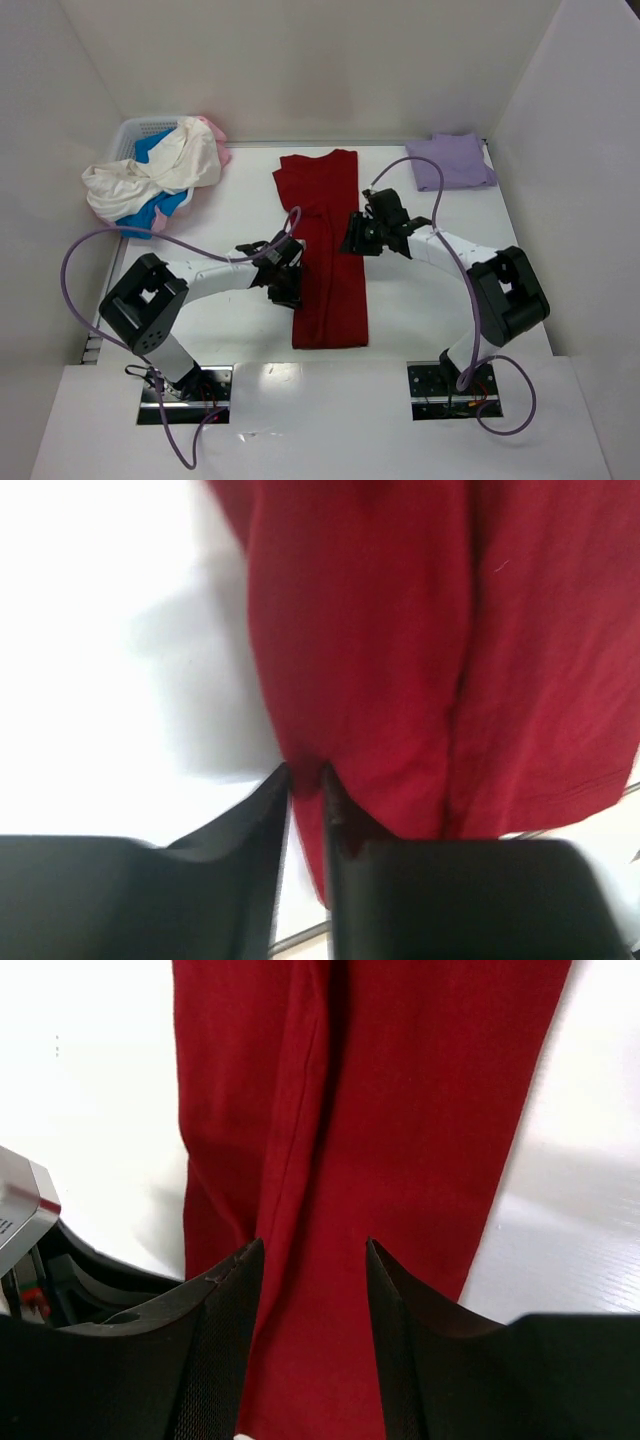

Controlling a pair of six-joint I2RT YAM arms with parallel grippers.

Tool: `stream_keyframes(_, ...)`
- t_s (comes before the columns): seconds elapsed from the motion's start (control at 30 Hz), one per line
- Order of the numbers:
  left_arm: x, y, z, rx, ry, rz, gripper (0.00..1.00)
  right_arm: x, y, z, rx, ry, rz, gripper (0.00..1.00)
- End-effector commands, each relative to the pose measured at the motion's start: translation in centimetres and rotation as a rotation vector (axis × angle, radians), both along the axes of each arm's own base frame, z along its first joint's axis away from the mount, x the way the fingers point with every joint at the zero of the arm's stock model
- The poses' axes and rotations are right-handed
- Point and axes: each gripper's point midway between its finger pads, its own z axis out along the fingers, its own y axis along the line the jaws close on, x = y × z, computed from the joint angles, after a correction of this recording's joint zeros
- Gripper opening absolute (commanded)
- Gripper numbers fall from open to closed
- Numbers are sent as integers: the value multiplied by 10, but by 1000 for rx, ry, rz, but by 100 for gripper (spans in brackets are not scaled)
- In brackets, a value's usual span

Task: Fold and stack the t-shirts
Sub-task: Rotate the tshirt 90 degrees

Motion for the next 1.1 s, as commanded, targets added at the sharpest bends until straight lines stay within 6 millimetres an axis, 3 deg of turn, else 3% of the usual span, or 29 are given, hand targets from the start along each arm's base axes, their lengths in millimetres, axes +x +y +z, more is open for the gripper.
stream_keyframes(0.0,-18,6,-1,4,56,28,21,10,7,0,7,-36,-3,50)
stream_keyframes(0.17,-37,9,-6,13,108,29,2,11,12,-6,3,-28,6,48)
stream_keyframes(0.53,-67,8,-9,21,182,15,0,12,9,-17,-22,-10,-6,48)
stream_keyframes(0.6,-68,10,-2,10,171,41,0,12,9,-17,-22,-10,-6,48)
stream_keyframes(0.63,-69,12,0,13,175,42,8,12,8,-21,-26,-2,-6,48)
stream_keyframes(0.67,-67,12,2,13,159,45,8,12,8,-21,-26,-2,-6,48)
stream_keyframes(0.7,-63,14,7,22,137,63,26,12,8,-21,-26,-2,-6,48)
stream_keyframes(0.77,-54,15,13,35,98,77,42,13,9,-20,-22,-10,-6,48)
stream_keyframes(0.8,-47,18,18,54,66,92,58,12,11,-19,-14,-6,2,48)
stream_keyframes(0.87,-25,9,38,35,-29,77,68,12,13,-17,-1,-10,10,48)
stream_keyframes(0.93,0,0,59,-8,-98,89,71,16,16,-16,4,-19,10,48)
stream_keyframes(1.07,47,-10,80,-39,-206,79,75,27,15,-19,-21,-23,-12,48)
